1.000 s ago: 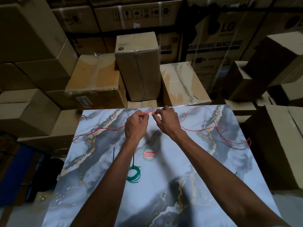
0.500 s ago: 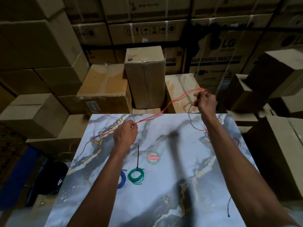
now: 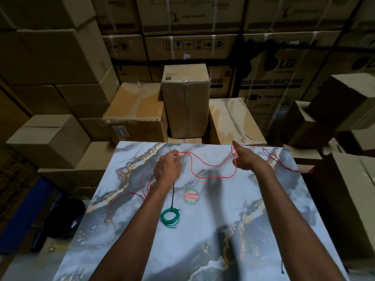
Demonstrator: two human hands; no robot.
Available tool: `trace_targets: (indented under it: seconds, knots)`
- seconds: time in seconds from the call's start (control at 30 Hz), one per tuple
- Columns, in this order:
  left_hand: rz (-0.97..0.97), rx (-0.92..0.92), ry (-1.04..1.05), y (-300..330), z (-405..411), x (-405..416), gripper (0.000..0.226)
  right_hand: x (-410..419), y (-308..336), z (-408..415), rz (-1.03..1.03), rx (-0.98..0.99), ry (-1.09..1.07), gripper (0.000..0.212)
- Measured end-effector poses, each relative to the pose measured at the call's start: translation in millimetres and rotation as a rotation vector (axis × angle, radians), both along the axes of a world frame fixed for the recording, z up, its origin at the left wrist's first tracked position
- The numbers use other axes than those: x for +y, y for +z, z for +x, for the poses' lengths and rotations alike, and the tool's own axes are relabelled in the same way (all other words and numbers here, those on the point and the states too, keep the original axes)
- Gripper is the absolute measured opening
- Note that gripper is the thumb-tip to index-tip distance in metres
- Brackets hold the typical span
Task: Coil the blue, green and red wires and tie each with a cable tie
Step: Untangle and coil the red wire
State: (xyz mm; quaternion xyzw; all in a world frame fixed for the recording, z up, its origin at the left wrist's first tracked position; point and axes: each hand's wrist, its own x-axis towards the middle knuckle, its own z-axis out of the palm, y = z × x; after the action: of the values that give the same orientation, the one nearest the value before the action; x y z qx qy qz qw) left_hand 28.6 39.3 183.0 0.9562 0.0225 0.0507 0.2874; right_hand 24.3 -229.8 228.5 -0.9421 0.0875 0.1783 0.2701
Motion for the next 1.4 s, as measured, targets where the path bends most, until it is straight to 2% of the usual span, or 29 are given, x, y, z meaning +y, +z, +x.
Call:
trace_targets:
  seconds: [0.07, 0.13, 0.27, 0.37, 0.47, 0.5, 0.57, 0.63, 0.77, 0.83, 0.9, 0.97, 1.0, 1.07, 1.13, 1.17, 1.2, 1.27, 1.33, 1.4]
  knots:
    - [-0.032, 0.004, 0.086, -1, 2, 3, 0.029, -1, -5, -5, -0.085, 0.091, 0.017, 0.083]
    - [-0.060, 0.031, 0.146, -1, 2, 6, 0.029, -2, -4, -9, -0.105, 0.157, -0.056, 0.078]
    - [-0.076, 0.093, 0.123, -2, 0, 1, 0.033, 10, 11, -12, -0.205, -0.048, -0.127, 0.051]
    - [-0.094, 0.113, 0.055, -4, -5, -10, 0.035, 42, 16, -11, -0.116, -0.192, -0.037, 0.050]
    - [-0.185, 0.126, -0.104, 1, -13, -24, 0.030, 77, 12, -17, -0.029, -0.151, 0.211, 0.063]
    - [-0.224, 0.137, -0.157, 4, -14, -28, 0.028, 85, 10, -19, -0.055, -0.129, 0.273, 0.061]
    - [-0.249, 0.125, -0.246, 10, -17, -30, 0.025, 89, -2, -20, -0.075, -0.202, 0.293, 0.041]
    - [-0.245, 0.086, -0.281, 15, -18, -28, 0.024, 85, -3, -19, -0.005, -0.269, 0.221, 0.023]
    - [-0.159, -0.007, -0.217, 25, -19, -14, 0.027, 63, 29, -15, 0.231, -0.265, 0.098, 0.022]
    - [-0.085, -0.066, -0.189, 27, -19, -7, 0.030, 45, 47, -13, 0.351, -0.370, 0.016, 0.021]
    - [0.023, -0.127, -0.183, 29, -21, -3, 0.030, 29, 57, -10, 0.556, -0.515, -0.156, 0.021]
    - [0.097, -0.114, -0.191, 28, -24, -3, 0.029, 17, 55, -5, 0.748, -0.668, -0.393, 0.020]
    - [0.087, -0.084, -0.204, 27, -25, -4, 0.029, 13, 49, -2, 0.792, -0.685, -0.478, 0.020]
    - [-0.096, 0.013, -0.258, 23, -28, -7, 0.029, 7, 22, 2, 0.710, -0.610, -0.530, 0.021]
    - [-0.352, 0.069, -0.297, 19, -29, -10, 0.029, 2, -2, -1, 0.498, -0.472, -0.488, 0.019]
    - [-0.421, 0.066, -0.305, 19, -31, -12, 0.029, 2, -8, -5, 0.381, -0.354, -0.426, 0.017]
    - [-0.448, 0.060, -0.307, 21, -31, -13, 0.028, 4, -10, -11, 0.257, -0.200, -0.357, 0.032]
    - [-0.457, 0.057, -0.313, 25, -32, -15, 0.028, 12, -13, -20, 0.067, 0.024, -0.199, 0.081]
    - [-0.429, 0.063, -0.326, 27, -30, -15, 0.029, 27, -7, -28, -0.041, -0.028, -0.147, 0.100]
    - [-0.378, 0.068, -0.345, 30, -30, -16, 0.031, 46, 4, -36, -0.155, -0.243, -0.106, 0.103]
